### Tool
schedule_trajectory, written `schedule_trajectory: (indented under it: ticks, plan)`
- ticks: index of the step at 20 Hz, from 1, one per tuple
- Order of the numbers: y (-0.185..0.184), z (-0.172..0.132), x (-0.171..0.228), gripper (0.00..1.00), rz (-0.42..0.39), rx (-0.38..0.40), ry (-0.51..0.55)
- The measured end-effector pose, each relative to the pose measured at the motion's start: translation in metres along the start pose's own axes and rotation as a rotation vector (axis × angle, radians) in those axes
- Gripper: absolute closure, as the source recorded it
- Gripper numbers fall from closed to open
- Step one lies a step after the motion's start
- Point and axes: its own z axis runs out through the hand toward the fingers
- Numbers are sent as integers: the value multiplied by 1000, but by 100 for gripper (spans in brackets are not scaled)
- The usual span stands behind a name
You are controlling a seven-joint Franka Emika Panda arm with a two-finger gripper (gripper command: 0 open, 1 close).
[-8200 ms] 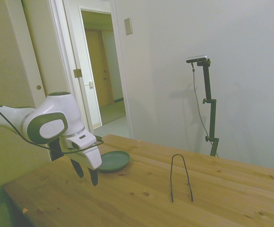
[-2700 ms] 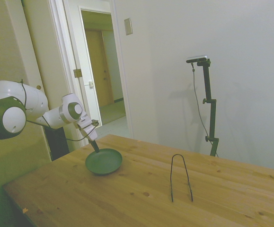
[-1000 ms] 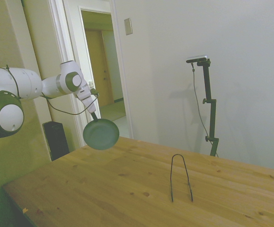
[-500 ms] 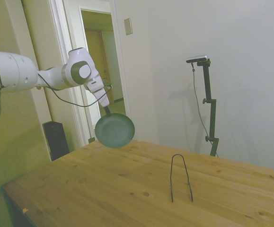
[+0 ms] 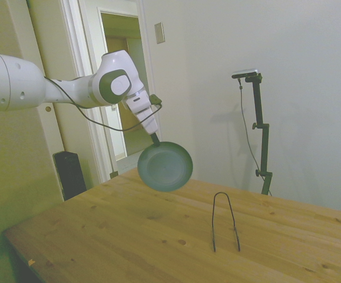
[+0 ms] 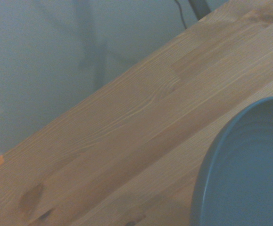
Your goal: Load the plate
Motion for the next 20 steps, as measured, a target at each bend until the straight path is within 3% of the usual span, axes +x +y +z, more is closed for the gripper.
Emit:
schedule_trajectory:
  ticks: [10, 20]
  plan:
    - [22, 1, 20, 100, -4, -19, -12]
    - [45, -18, 86, 100, 108, 95, 4]
